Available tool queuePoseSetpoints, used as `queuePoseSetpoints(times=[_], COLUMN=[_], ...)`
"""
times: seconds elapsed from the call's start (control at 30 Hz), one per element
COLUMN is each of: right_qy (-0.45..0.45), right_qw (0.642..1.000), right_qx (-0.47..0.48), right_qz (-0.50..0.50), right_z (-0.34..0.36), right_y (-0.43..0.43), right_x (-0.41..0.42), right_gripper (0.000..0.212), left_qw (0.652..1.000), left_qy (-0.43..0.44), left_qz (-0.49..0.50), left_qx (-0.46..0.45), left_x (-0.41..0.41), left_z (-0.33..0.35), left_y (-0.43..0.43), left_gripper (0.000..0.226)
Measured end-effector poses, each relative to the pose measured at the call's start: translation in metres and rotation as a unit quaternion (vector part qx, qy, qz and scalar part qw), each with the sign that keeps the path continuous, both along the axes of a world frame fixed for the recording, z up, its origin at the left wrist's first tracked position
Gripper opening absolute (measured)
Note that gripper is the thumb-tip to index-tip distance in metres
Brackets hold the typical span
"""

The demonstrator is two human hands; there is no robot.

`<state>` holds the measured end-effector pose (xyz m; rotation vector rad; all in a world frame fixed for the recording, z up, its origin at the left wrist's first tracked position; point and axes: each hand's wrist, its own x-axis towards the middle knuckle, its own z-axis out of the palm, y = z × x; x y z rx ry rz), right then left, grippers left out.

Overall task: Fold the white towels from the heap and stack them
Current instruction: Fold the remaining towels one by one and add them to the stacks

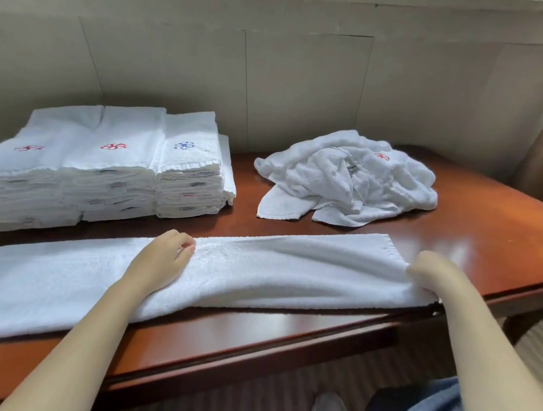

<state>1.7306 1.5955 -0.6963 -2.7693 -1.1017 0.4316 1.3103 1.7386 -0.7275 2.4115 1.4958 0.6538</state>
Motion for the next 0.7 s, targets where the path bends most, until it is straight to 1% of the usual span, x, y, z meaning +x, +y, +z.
queuePoseSetpoints(times=[0.03,0.1,0.17,0.23,0.27,0.33,0.37,0.4,0.43,0.47,0.53,0.57,0.63,0.7], right_qy=[0.010,0.053,0.141,0.231,0.264,0.303,0.305,0.282,0.231,0.169,0.061,0.031,-0.013,-0.068], right_qw=[1.000,0.993,0.974,0.943,0.929,0.905,0.891,0.880,0.881,0.893,0.932,0.946,0.961,0.967], right_qx=[0.027,0.103,0.174,0.228,0.246,0.292,0.330,0.375,0.405,0.410,0.353,0.319,0.276,0.245], right_qz=[-0.005,-0.027,-0.048,-0.077,-0.077,-0.065,-0.068,-0.073,-0.076,-0.074,-0.054,-0.044,-0.031,-0.016], right_z=[0.000,0.002,0.003,0.000,-0.003,-0.006,-0.006,-0.006,-0.006,-0.007,-0.012,-0.017,-0.025,-0.027], right_y=[0.004,0.012,0.021,0.029,0.032,0.035,0.036,0.038,0.038,0.039,0.039,0.039,0.039,0.040], right_x=[-0.001,-0.001,-0.001,-0.002,-0.003,-0.003,-0.003,-0.003,-0.003,-0.003,-0.007,-0.009,-0.013,-0.013], right_gripper=[0.018,0.009,0.029,0.050,0.051,0.039,0.035,0.032,0.028,0.026,0.029,0.032,0.036,0.033], left_qw=[1.000,0.999,0.997,0.997,0.997,0.999,1.000,1.000,1.000,0.999,0.998,0.997,0.995,0.993], left_qy=[0.009,0.025,0.050,0.058,0.049,0.024,0.010,-0.004,-0.013,-0.014,0.004,0.007,-0.002,0.015], left_qz=[0.002,0.009,0.017,0.016,0.013,0.009,0.010,0.016,0.024,0.035,0.060,0.073,0.097,0.119], left_qx=[-0.007,-0.031,-0.047,-0.049,-0.050,-0.040,-0.027,-0.012,0.003,0.016,0.022,0.017,0.011,0.021], left_x=[0.002,0.007,0.010,0.010,0.009,0.009,0.009,0.010,0.011,0.012,0.015,0.016,0.017,0.017], left_z=[0.001,0.005,0.008,0.009,0.010,0.010,0.010,0.010,0.009,0.008,0.005,0.003,0.002,0.004], left_y=[-0.001,-0.003,-0.006,-0.008,-0.009,-0.011,-0.011,-0.011,-0.011,-0.010,-0.009,-0.008,-0.006,-0.007], left_gripper=[0.019,0.020,0.020,0.021,0.020,0.018,0.016,0.014,0.013,0.012,0.013,0.014,0.017,0.021])
